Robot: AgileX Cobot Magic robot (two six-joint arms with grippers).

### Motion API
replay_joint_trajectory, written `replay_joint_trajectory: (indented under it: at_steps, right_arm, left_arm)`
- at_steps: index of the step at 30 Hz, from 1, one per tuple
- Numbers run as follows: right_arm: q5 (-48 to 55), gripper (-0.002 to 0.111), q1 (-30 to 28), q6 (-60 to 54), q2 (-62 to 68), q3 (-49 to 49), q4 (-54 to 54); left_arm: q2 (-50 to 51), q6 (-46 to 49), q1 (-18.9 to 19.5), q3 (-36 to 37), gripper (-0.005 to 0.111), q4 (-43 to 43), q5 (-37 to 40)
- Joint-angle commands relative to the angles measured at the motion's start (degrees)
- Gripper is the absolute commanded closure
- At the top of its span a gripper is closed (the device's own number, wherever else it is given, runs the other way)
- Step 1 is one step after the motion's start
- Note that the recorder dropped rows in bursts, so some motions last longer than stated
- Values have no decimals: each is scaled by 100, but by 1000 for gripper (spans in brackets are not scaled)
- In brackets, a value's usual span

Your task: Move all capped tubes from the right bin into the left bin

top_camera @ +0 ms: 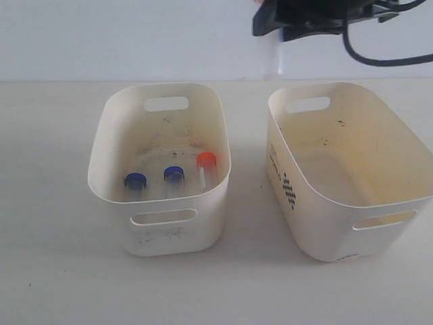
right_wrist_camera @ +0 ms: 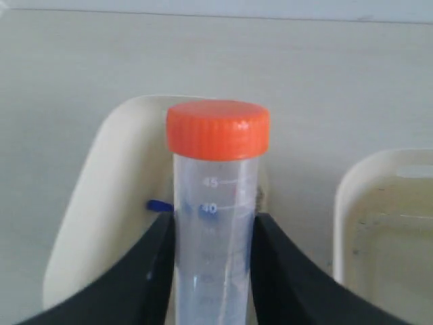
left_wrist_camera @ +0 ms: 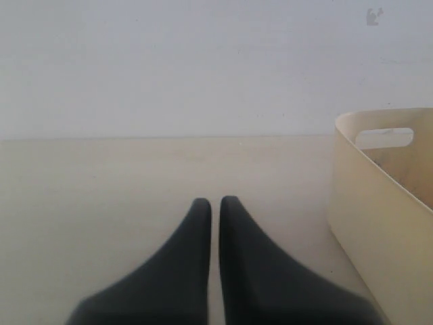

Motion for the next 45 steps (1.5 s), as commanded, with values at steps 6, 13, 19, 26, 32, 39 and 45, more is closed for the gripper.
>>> replay_joint_trajectory:
  at_steps: [6,13,19,26,32,39,45]
  right_arm:
    - [-800,108,1021,-84,834,-4,213]
    - [-970,105,1081,-50,1432,-4,365]
    - [-1015,50,1081,-154,1633,-4,365]
    - [-1105,25,1081,-197,1619,-4,340]
    - [-1026,77,1081,-197,1296,-4,81]
    - [-550,108,1081,-171,420,6,-477]
    - [-85,108,1081,-171,-195,258,-477]
  left_arm:
    - [20,-24,-41,-12,103,-19,-42]
    - [20,-24,-41,-12,103,-19,-42]
    - [20,-24,-41,-12,103,-19,-42]
    - [20,-24,-41,-12,103,-19,-42]
    - [20,-24,-41,-12,103,-19,-42]
    - [20,-24,-41,-12,103,-19,-42]
    - [20,-24,-41,-12,103,-19,-42]
